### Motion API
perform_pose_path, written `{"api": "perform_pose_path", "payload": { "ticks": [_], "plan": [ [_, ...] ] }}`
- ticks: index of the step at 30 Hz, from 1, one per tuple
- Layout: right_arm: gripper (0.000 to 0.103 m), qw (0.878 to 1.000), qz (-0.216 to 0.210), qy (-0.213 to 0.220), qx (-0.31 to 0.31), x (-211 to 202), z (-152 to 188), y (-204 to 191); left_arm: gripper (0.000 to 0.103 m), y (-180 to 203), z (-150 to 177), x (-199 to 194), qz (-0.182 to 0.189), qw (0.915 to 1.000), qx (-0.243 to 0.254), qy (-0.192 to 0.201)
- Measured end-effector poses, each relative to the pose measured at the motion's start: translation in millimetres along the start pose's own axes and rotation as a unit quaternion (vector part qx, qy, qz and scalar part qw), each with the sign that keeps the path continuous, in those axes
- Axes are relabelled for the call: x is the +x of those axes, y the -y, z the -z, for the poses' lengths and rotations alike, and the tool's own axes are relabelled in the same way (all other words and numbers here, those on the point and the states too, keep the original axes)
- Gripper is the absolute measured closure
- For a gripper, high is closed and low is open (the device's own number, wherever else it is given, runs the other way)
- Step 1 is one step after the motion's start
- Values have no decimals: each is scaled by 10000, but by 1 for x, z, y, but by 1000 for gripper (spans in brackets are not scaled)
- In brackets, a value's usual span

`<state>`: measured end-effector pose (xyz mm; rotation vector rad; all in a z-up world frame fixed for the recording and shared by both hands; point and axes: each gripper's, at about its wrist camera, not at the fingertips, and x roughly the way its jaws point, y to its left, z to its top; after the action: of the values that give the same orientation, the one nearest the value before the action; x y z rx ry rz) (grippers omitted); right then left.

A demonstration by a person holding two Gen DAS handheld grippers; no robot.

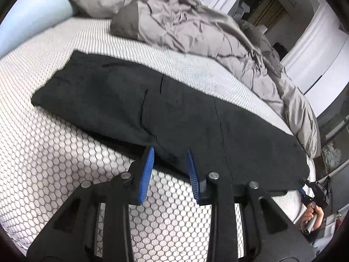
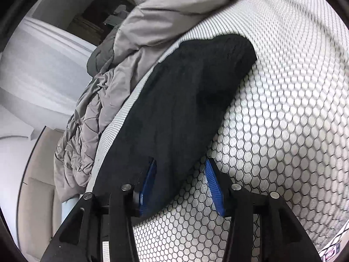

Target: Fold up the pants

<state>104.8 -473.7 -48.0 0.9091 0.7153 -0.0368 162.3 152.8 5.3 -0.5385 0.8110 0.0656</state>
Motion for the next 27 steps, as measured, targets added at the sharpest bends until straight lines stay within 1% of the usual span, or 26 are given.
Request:
{"api": "perform_pose_path", "payload": {
  "ticks": [1, 3, 4, 6, 7, 8, 9, 10, 12, 13, 14, 16, 18, 20, 21, 23, 24, 25, 26, 27],
  "plan": [
    [56, 10000, -45, -33, 56, 2, 0, 2, 75, -2, -2, -2, -76, 10000, -13, 26],
    [56, 10000, -52, -44, 29, -1, -2, 7, 74, -18, -6, -2, -401, 9989, -228, 72],
    [56, 10000, -52, -38, 5, -2, -4, 7, 74, -31, -8, 0, -620, 9971, -432, 73],
    [56, 10000, -2, 1, -2, -7, -3, 10, 74, -66, -10, -1, -1117, 9878, -1060, 245],
    [56, 10000, 91, 26, -7, -9, -3, 11, 74, -75, -10, -1, -1229, 9849, -1187, 290],
    [56, 9998, 174, 70, -17, -10, -3, 11, 74, -88, -10, -2, -1442, 9794, -1381, 297],
    [56, 9998, 210, 68, -28, -12, -3, 12, 74, -94, -10, -4, -1505, 9771, -1472, 324],
    [56, 9997, 237, 80, -40, -12, -3, 12, 74, -100, -9, -10, -1476, 9754, -1586, 412],
    [56, 9997, 218, 75, -35, -13, -3, 11, 74, -92, -8, -25, -1212, 9781, -1572, 631],
    [56, 9997, 211, 86, -29, -14, -3, 10, 74, -86, -8, -29, -1136, 9797, -1498, 696],
    [56, 9997, 207, 91, -44, -14, -2, 9, 73, -72, -8, -34, -1010, 9828, -1325, 792],
    [56, 9997, 209, 101, -65, -15, -1, 7, 65, -47, -6, -36, -723, 9884, -1058, 814],
    [56, 9997, 197, 85, -73, -15, 1, 8, 64, -10, 1, -28, -162, 9953, -708, 638],
    [56, 9998, 200, 71, -64, -15, 3, 6, 64, 27, 10, -12, 332, 9984, -362, 276],
    [56, 9998, 200, 62, -63, -14, 3, 6, 64, 46, 15, -2, 598, 9980, -207, 38],
    [56, 9998, 197, 43, -74, -13, 5, 4, 64, 84, 28, 18, 1198, 9919, -41, -423],
    [56, 9998, 195, 31, -88, -12, 5, 3, 64, 99, 35, 27, 1459, 9871, -18, -661],
    [56, 9997, 198, 19, -108, -11, 6, 2, 64, 122, 49, 41, 1790, 9782, 10, -1050],
    [56, 9997, 207, 7, -134, -9, 6, 1, 64, 139, 56, 51, 1962, 9719, 64, -1302],
    [56, 9996, 221, -2, -169, -8, 7, -1, 64, 150, 62, 58, 2043, 9684, 94, -1427]
  ]
}}
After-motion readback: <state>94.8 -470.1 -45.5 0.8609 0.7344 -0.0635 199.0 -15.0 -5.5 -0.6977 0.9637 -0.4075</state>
